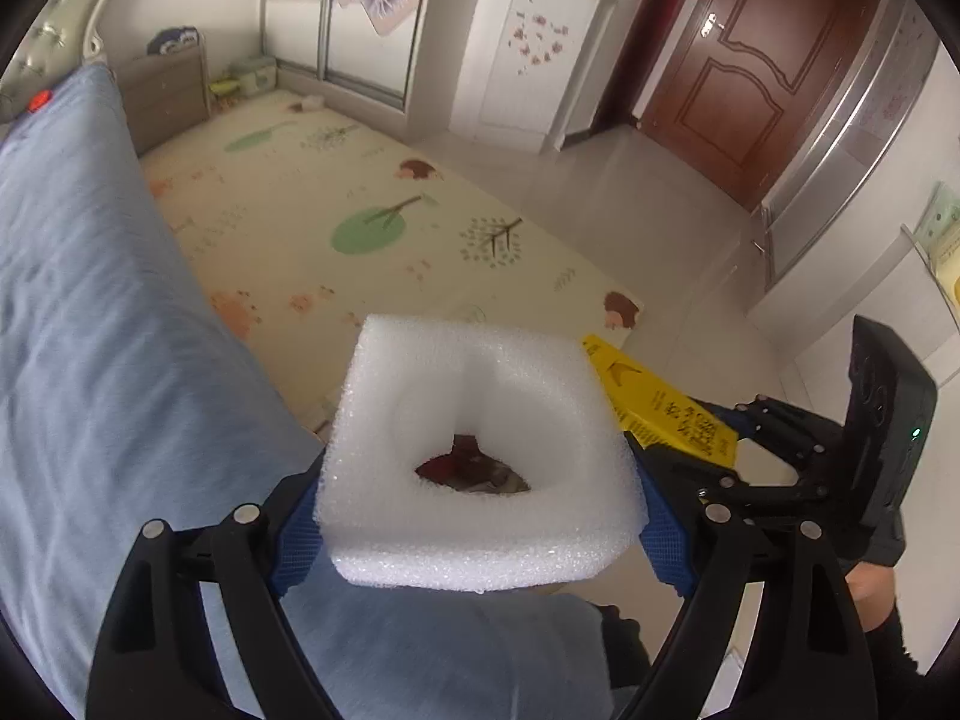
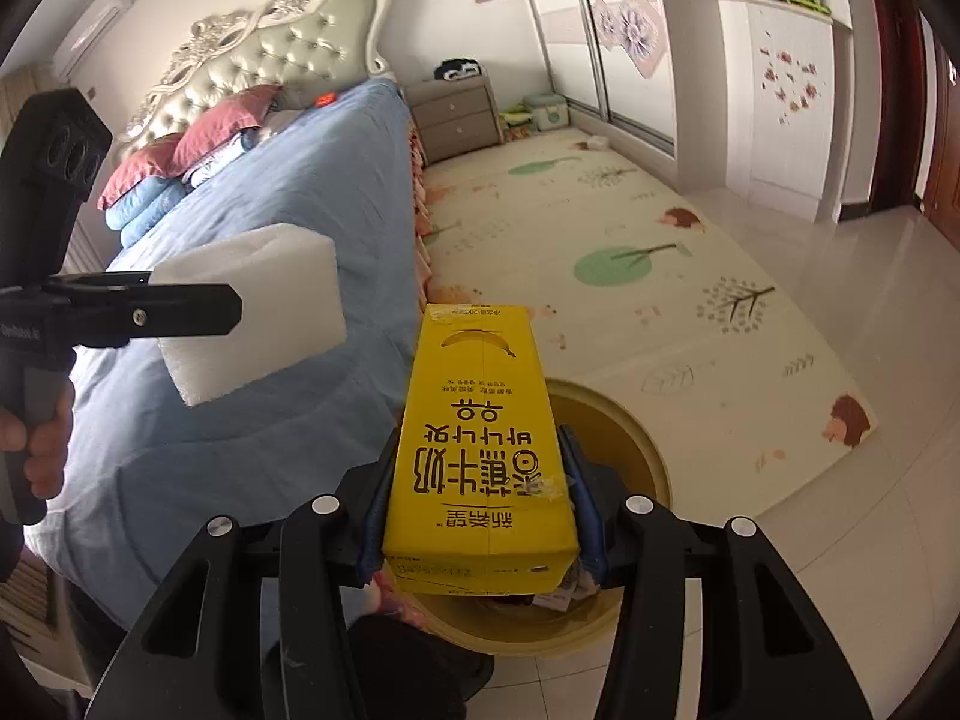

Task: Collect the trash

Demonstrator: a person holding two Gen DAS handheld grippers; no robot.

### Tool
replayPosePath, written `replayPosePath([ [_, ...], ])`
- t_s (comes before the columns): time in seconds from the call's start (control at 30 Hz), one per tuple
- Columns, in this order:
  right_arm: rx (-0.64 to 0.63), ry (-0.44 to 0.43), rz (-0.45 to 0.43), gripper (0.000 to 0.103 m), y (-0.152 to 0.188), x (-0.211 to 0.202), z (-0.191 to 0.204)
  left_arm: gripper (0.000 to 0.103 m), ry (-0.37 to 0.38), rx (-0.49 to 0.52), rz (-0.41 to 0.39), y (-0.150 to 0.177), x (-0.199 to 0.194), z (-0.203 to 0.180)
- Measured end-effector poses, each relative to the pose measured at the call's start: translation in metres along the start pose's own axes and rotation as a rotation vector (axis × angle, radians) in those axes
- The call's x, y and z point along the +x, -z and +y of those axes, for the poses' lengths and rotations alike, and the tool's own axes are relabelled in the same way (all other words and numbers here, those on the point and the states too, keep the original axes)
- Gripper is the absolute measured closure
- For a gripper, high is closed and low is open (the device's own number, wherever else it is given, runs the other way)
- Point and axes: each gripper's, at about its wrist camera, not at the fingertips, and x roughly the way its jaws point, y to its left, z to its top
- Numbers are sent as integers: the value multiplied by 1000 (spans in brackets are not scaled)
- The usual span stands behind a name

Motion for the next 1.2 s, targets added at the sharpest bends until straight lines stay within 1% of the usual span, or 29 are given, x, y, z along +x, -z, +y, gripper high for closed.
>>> replayPosePath([
  [0.1,37,0,31,55,8,12,-16,18,23,-11,55,-5,24,-4],
  [0.27,67,19,68,55,8,27,-29,18,22,-13,114,-10,51,-8],
  [0.3,66,25,93,48,8,31,-31,18,25,-13,123,-12,53,-9],
  [0.33,59,43,123,29,10,36,-32,17,27,-8,141,-14,57,-9],
  [0.37,52,79,137,24,10,38,-30,16,29,-3,162,-16,61,-11],
  [0.4,38,111,137,24,12,38,-28,13,33,-2,187,-17,66,-11],
  [0.43,23,111,140,24,15,39,-26,12,27,0,213,-17,69,-11],
  [0.47,15,93,145,25,17,39,-24,11,18,14,230,-16,72,-14],
  [0.6,48,34,136,25,26,33,-29,4,8,52,251,-12,76,-19],
  [0.7,49,36,139,25,26,32,-30,4,-14,77,267,-9,80,-26],
  [0.8,55,35,133,25,24,29,-29,4,-28,93,270,-8,81,-29],
  [0.87,52,22,131,25,25,27,-27,4,-28,87,269,-8,81,-29],
  [1.0,43,27,132,25,23,29,-26,4,-22,85,263,-9,81,-26],
  [1.2,43,21,132,25,22,27,-27,4,-35,94,255,-8,81,-30],
])
